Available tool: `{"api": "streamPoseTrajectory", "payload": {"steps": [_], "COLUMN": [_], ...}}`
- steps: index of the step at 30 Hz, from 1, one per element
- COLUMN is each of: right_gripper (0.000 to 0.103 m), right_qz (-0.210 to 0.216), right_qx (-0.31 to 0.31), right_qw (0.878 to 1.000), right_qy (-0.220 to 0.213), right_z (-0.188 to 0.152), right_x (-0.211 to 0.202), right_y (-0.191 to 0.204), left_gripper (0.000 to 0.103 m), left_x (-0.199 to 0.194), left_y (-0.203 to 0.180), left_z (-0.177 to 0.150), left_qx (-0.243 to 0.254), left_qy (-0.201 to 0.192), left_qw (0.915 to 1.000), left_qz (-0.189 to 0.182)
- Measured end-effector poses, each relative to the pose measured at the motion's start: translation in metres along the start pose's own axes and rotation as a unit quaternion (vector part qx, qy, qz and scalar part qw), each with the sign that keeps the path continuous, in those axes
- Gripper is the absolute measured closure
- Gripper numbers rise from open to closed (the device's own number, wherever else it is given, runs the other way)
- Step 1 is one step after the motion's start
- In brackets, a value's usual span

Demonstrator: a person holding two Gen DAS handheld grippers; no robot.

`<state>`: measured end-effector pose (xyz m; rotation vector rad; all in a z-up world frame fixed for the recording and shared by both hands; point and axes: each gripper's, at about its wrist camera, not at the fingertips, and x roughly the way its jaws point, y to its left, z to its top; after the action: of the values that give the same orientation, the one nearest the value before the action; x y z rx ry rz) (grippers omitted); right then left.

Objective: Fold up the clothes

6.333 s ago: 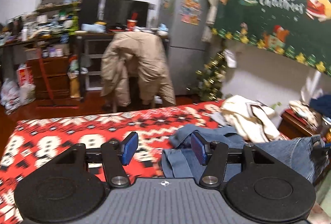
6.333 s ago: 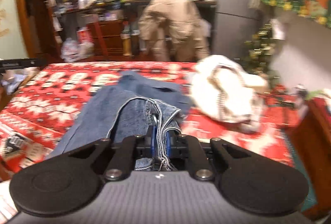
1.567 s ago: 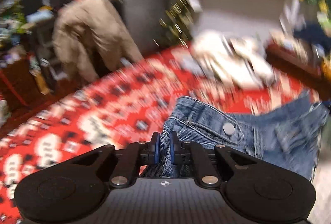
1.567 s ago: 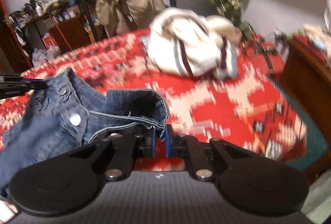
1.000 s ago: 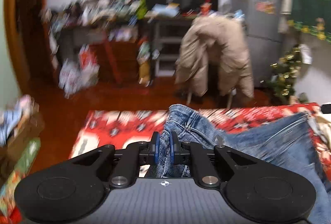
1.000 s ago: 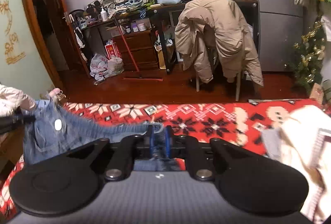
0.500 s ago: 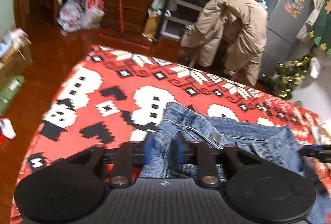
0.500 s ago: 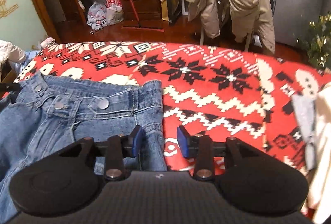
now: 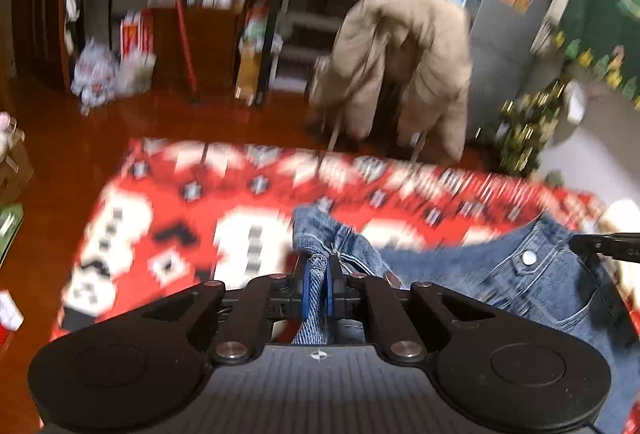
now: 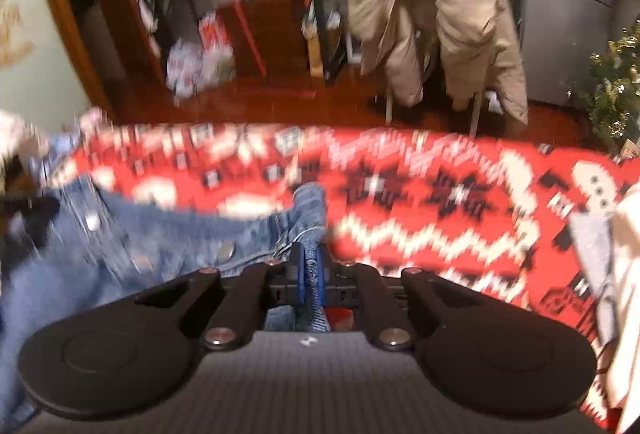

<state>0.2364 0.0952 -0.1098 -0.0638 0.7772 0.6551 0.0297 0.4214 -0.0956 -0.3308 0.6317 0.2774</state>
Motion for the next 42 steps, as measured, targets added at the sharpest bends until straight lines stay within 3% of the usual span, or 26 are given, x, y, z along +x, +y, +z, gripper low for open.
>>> {"api": "streamPoseTrajectory", "payload": {"steps": [3,8,11,13,15,17,21,30,33,34,36,42], "right_gripper": [0.097,0.095,0.092,0.087,0.083,0.082,0.079,0.074,0.072,0.071,0.071,0.071], "right_qz": [-0.004,-0.035,-0.05,-0.054,-0.038,-0.023,-0.008,-0.014,-0.026,-0.031,-0.042,-0.056], "right_qx": [-0.002,-0.021,-0.017,-0.016,-0.012,-0.014,-0.029,-0.025,-0.023,-0.025,-0.034,-0.053], "right_qw": [1.0,0.999,0.999,0.998,0.999,1.0,0.999,0.999,0.999,0.999,0.998,0.997], "right_qy": [-0.016,-0.003,0.009,0.002,-0.002,0.001,0.017,0.038,0.026,0.021,0.013,0.003], "right_z": [0.033,0.068,0.068,0.065,0.059,0.048,0.008,-0.117,-0.147,-0.156,-0.168,-0.172], "right_x": [0.003,0.057,0.076,0.072,0.053,0.026,-0.032,-0.124,-0.136,-0.139,-0.139,-0.12], "right_y": [-0.002,-0.006,-0.014,-0.02,-0.029,-0.038,-0.053,-0.061,-0.062,-0.061,-0.057,-0.042], "left_gripper": [0.095,0.093,0.085,0.066,0.063,0.063,0.064,0.064,0.061,0.052,0.046,0.046], "left_x": [0.016,0.074,0.084,0.07,0.05,0.028,-0.024,-0.103,-0.12,-0.124,-0.123,-0.099], "left_y": [-0.01,-0.008,-0.002,0.005,0.01,0.011,-0.014,-0.125,-0.16,-0.171,-0.186,-0.213], "left_z": [0.02,0.034,0.037,0.036,0.033,0.03,0.009,-0.087,-0.117,-0.126,-0.139,-0.164], "left_qx": [0.031,0.04,0.029,0.012,-0.009,-0.026,-0.008,0.036,0.068,0.08,0.104,0.171], "left_qy": [-0.004,0.054,0.064,0.05,0.039,0.035,0.024,0.045,0.034,0.027,0.02,0.033], "left_qw": [0.9993,0.9939,0.9917,0.9939,0.9957,0.997,0.9992,0.9963,0.9949,0.9944,0.9927,0.9847], "left_qz": [0.023,0.088,0.107,0.098,0.083,0.064,0.031,-0.063,-0.066,-0.063,-0.057,-0.015]}}
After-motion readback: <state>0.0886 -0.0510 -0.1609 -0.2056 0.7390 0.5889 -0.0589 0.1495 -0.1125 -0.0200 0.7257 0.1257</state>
